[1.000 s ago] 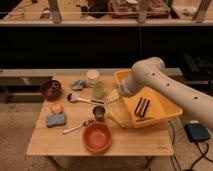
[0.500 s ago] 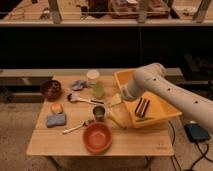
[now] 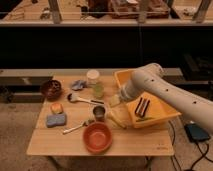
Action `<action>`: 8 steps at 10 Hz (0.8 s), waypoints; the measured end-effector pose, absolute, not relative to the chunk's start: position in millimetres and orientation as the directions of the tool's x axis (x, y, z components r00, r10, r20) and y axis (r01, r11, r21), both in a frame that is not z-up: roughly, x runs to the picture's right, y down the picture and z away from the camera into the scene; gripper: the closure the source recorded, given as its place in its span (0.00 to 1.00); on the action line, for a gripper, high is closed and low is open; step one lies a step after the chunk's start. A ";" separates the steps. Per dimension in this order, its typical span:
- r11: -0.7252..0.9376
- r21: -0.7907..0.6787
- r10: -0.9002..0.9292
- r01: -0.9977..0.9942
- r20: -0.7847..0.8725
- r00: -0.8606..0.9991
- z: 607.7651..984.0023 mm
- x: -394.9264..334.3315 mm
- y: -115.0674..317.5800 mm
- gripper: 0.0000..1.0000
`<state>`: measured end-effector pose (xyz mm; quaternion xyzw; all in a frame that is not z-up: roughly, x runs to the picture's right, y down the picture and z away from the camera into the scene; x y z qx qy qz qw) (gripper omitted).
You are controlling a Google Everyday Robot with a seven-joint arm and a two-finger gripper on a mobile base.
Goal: Place banana in plastic cup
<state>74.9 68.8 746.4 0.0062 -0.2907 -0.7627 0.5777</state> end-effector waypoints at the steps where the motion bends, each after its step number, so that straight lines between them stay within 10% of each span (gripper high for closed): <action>1: -0.171 0.448 -0.883 0.878 0.327 -0.338 750.6 74.2 72.3 0.52; 8: -0.231 0.422 -0.865 0.877 0.323 -0.383 784.3 69.6 96.0 0.30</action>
